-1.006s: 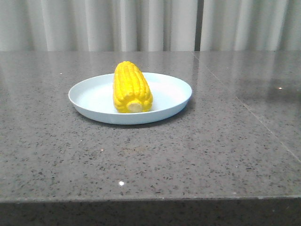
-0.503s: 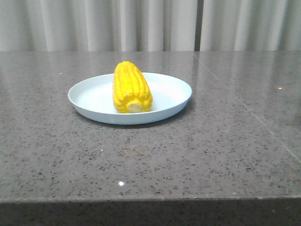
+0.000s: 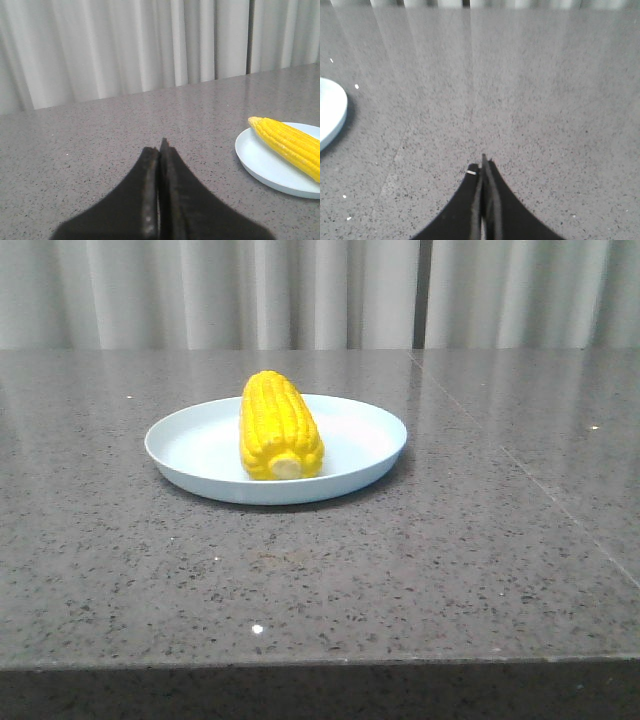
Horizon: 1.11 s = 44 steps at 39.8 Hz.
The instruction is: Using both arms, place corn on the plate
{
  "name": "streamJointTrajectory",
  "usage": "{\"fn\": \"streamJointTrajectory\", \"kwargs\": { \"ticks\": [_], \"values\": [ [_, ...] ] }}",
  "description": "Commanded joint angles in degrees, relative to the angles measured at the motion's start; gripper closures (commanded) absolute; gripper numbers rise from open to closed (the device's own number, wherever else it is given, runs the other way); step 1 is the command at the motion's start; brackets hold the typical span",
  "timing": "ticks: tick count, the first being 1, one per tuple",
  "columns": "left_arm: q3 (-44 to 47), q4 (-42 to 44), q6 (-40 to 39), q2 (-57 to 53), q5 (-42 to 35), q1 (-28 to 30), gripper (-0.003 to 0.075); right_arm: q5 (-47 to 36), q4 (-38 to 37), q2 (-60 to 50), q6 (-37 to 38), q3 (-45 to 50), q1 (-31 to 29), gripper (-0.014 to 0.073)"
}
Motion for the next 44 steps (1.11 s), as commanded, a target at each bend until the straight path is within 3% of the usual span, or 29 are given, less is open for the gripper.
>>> {"fn": "streamJointTrajectory", "kwargs": {
  "ticks": [1,44],
  "values": [
    [-1.5,0.4,-0.5,0.7,-4.4,-0.5,0.0741,-5.5,-1.3,-4.1,-0.8,0.2,-0.3,0.0656],
    [-1.5,0.4,-0.5,0.7,-4.7,-0.5,0.0741,-6.0,-1.3,-6.1,-0.8,0.6,-0.3,0.0656]
  ]
}}
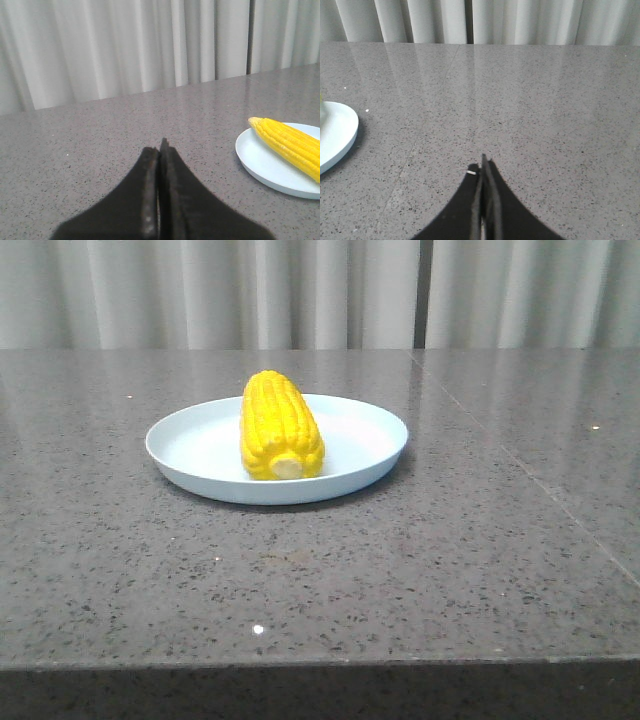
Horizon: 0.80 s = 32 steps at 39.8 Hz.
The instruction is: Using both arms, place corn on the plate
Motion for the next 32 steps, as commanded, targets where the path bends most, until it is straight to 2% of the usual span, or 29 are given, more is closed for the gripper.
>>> {"fn": "streamJointTrajectory", "kwargs": {
  "ticks": [1,8,14,19,24,32],
  "values": [
    [-1.5,0.4,-0.5,0.7,-4.7,-0.5,0.0741,-4.5,-1.1,0.4,-0.3,-1.3,-0.3,0.0656],
    [-1.4,-1.0,0.4,0.7,-5.9,-0.5,0.0741,-4.5,-1.1,0.4,-0.3,-1.3,-0.3,0.0656],
    [-0.7,-12.7,13.5,0.7,-9.0,-0.5,0.0741,-4.5,-1.1,0.4,-0.3,-1.3,-0.3,0.0656],
    [2.3,-15.8,14.6,0.4,-14.3,0.9,0.0741,-4.5,-1.1,0.4,-0.3,-1.3,-0.3,0.0656],
    [7.6,-20.3,15.9,-2.7,-18.7,6.7,0.0741,-4.5,-1.1,0.4,-0.3,-1.3,-0.3,0.0656],
    [16.2,-21.6,15.5,-5.9,-22.8,16.5,0.0741,-4.4,-1.1,0.4,-0.3,-1.3,-0.3,0.0656]
  ]
}}
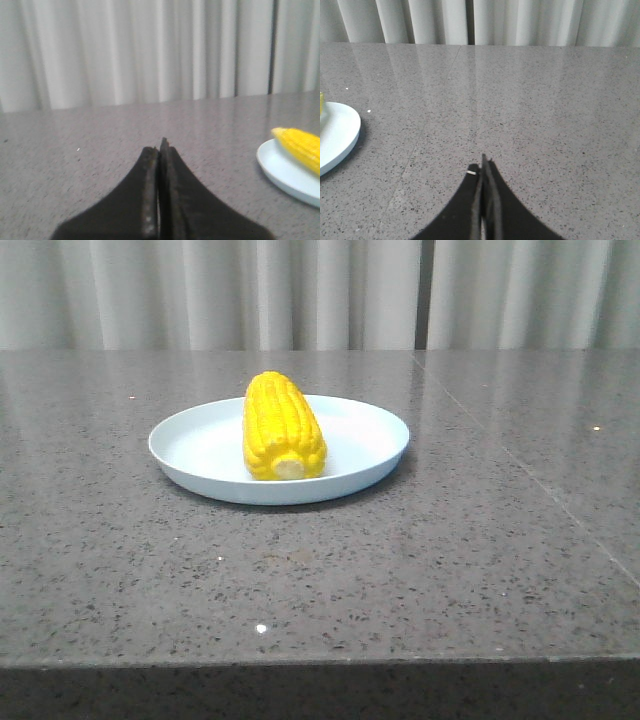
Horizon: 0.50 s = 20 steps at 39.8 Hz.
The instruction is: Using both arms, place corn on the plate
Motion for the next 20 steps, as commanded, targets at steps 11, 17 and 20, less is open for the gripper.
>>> {"fn": "streamJointTrajectory", "kwargs": {
  "ticks": [11,17,20],
  "values": [
    [8.3,0.9,-0.1,-1.3,-5.6,7.6,0.0741,-4.3,-1.1,0.5,-0.3,-1.3,-0.3,0.0656],
    [8.2,0.9,-0.1,-1.3,-5.4,7.5,0.0741,-4.3,-1.1,0.5,-0.3,-1.3,-0.3,0.0656],
    [8.2,0.9,-0.1,-1.2,-5.4,7.5,0.0741,-4.3,-1.1,0.5,-0.3,-1.3,-0.3,0.0656]
  ]
}}
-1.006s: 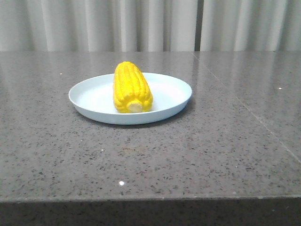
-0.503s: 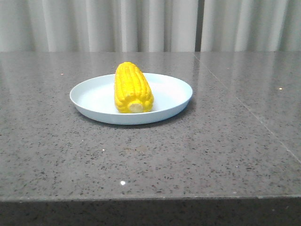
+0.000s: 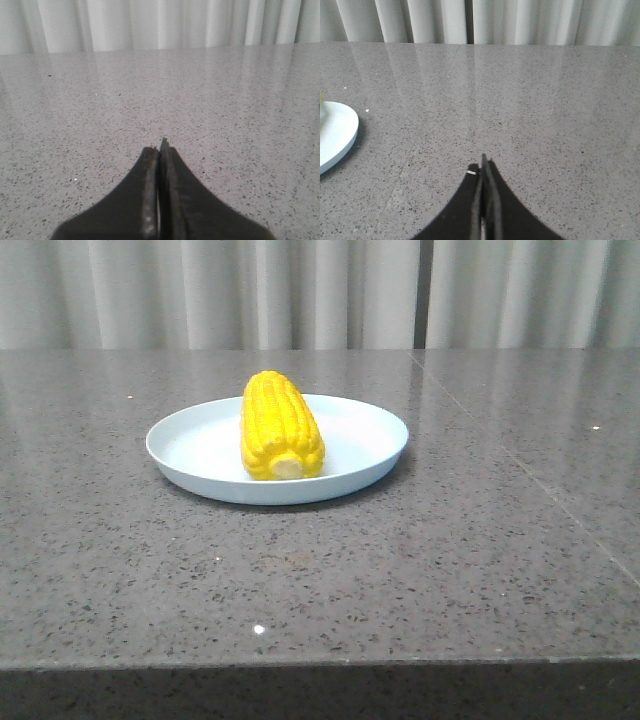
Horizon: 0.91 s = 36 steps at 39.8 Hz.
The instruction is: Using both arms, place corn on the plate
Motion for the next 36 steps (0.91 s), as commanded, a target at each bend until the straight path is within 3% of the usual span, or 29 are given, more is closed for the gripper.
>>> {"fn": "streamJointTrajectory", "kwargs": {
  "ticks": [1,36],
  "values": [
    [0.2,0.0,-0.1,-1.2,-4.5,0.1,0.0741,-4.3,-1.0,0.5,-0.3,-1.3,-0.3,0.0656],
    [0.2,0.0,-0.1,-1.2,-4.5,0.1,0.0741,-5.0,-1.4,0.5,-0.3,-0.6,-0.3,0.0656]
  ]
}}
